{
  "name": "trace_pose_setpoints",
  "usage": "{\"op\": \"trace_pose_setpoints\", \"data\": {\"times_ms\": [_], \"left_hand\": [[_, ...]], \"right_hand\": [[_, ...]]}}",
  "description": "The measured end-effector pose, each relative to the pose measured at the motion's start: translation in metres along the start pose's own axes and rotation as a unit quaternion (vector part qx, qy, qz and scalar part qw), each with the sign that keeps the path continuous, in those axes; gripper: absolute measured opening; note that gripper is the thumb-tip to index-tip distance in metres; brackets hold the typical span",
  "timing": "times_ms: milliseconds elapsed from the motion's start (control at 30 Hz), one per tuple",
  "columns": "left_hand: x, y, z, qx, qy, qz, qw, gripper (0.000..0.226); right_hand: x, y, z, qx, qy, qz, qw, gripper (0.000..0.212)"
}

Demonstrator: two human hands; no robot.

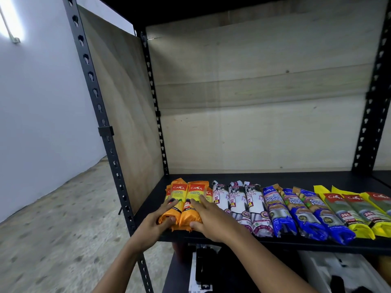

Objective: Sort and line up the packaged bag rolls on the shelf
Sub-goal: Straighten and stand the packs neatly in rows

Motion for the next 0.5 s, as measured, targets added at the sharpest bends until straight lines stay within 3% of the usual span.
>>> {"op": "trace_pose_setpoints", "data": {"times_ms": [500], "left_hand": [[0.0013,0.0029,-0.0032,0.012,0.003,0.022,1.000,0.049]], "right_hand": [[-0.0052,-0.0017,-0.0013,0.016,-0.001,-0.008,1.000,0.085]]}}
Point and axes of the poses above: each hand's wrist, its own x-axis away from the middle knuckle, its own z-axis out of the back of the hand, y = z × x, the point moved 4 cm from there along -x, towards the middle knuckle, and after that the axes turned 2 degrees about -y, right-handed, at the moved point
